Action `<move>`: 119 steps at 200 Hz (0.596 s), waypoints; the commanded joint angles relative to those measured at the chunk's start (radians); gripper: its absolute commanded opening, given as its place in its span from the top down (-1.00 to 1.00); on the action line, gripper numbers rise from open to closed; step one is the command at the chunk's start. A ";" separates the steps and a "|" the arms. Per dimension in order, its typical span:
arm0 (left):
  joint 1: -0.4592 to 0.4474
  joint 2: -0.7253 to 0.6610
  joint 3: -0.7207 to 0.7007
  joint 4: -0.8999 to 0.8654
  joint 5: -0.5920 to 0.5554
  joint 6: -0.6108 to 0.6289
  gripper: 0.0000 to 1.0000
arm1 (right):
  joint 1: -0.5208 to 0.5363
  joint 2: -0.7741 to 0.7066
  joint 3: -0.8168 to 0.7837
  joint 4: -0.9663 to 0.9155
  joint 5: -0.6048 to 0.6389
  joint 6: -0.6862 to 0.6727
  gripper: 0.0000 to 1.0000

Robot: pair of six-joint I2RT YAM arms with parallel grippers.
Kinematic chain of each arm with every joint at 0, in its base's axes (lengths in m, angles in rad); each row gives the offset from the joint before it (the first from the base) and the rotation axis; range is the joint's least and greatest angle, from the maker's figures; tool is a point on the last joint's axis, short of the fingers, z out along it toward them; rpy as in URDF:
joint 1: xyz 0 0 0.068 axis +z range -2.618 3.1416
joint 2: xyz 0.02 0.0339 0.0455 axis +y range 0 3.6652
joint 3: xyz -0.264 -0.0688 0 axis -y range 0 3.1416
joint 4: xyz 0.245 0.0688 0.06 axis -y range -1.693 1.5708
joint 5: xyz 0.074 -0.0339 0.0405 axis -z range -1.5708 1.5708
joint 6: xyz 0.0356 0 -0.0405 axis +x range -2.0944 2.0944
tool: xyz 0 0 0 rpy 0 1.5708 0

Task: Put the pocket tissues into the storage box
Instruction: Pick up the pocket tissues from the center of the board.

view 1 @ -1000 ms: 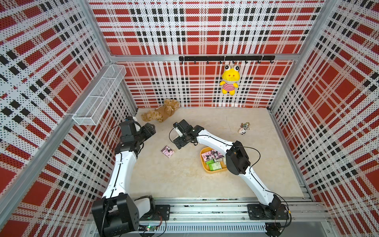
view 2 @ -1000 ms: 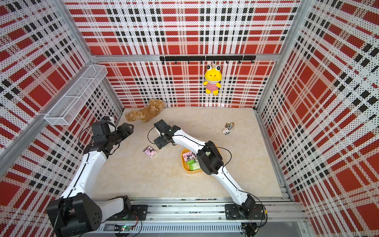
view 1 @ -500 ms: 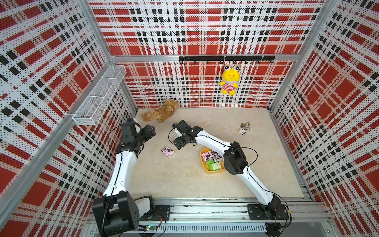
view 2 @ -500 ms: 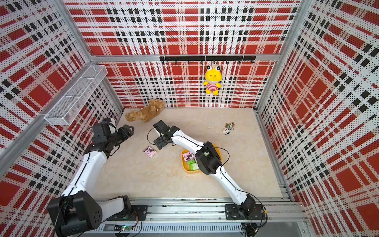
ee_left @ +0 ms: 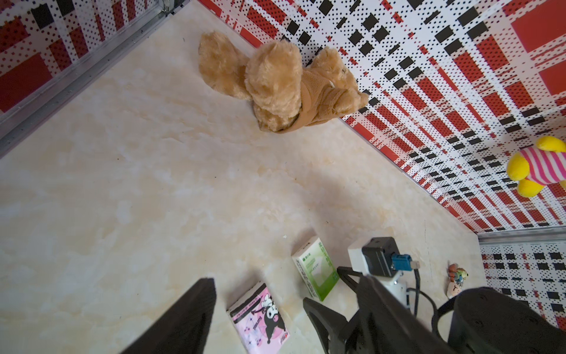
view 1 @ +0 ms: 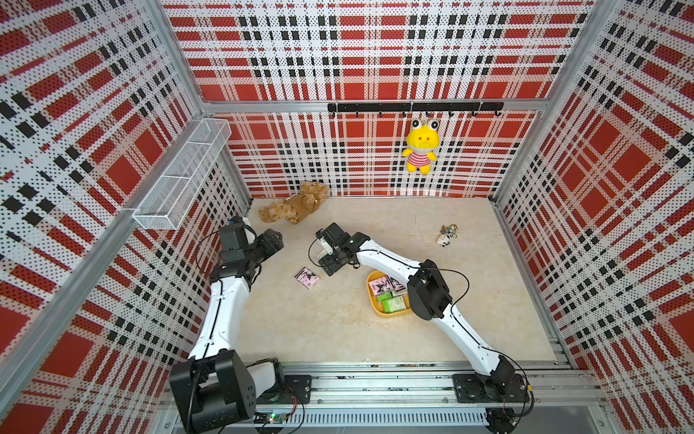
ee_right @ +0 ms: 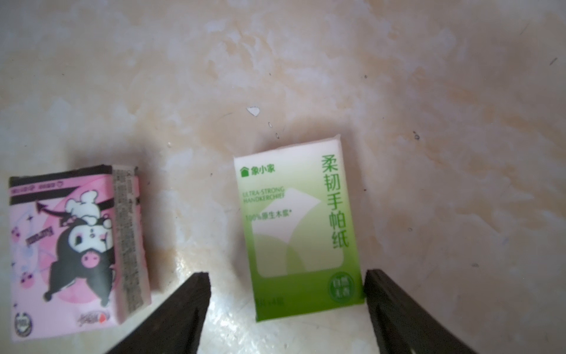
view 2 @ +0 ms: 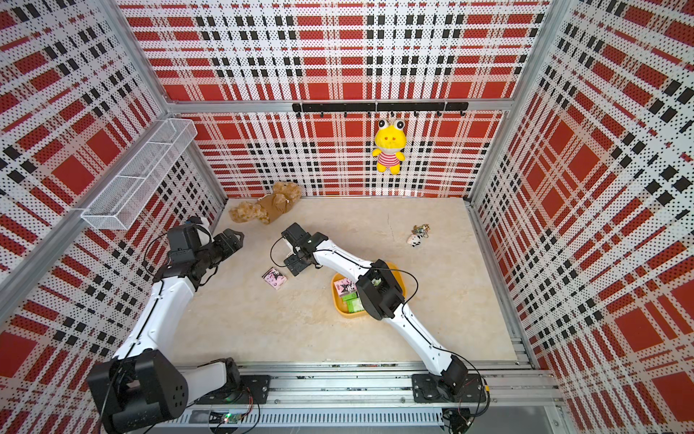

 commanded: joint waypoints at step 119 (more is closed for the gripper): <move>0.017 0.000 0.000 -0.008 0.016 0.020 -0.59 | 0.003 0.013 0.020 0.012 0.010 0.012 -0.17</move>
